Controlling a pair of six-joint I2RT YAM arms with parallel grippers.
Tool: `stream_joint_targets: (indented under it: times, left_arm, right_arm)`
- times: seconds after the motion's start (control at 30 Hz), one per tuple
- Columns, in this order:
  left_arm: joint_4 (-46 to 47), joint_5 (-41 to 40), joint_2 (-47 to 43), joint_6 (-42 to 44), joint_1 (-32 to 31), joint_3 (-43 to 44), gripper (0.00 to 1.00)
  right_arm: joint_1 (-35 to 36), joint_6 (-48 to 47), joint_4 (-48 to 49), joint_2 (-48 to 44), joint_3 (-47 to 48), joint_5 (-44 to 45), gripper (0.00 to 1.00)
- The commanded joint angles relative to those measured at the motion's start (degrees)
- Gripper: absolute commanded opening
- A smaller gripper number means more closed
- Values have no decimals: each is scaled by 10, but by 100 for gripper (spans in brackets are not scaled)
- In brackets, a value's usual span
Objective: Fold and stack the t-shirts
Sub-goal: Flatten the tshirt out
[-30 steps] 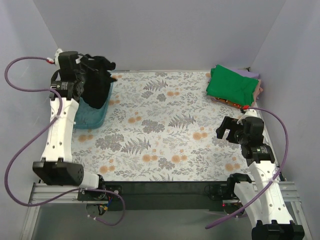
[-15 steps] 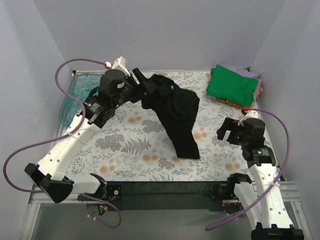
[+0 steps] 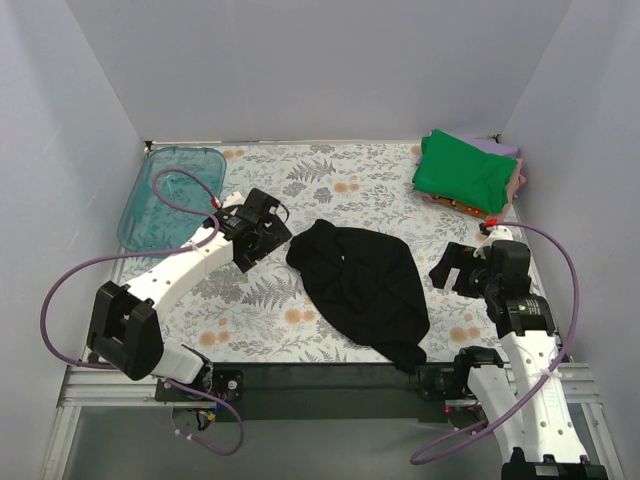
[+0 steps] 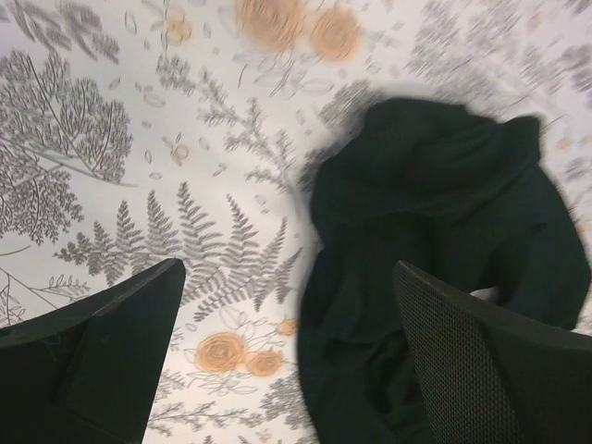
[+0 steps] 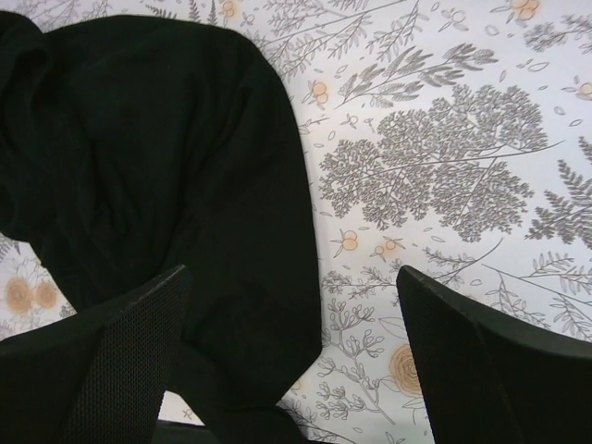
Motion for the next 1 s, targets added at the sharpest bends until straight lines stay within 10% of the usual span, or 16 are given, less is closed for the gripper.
stream_joint_targets:
  times: [0.0,0.8,0.93,0.97]
  left_arm:
    - [73,72,-30,26,-1,-60,95]
    - [181,66,245,195,-1,103,92]
    - [179,76,269,191,-1,111,64]
    - [179,74,265,187,-1,108,30]
  right_arm:
    - [3,11,6,8,-28,-54,98]
    - [126,75,122,164,-110,2,83]
    - [132,75,161,200,-129,-18,72]
    - [133,73,173,214,-135,-21,66]
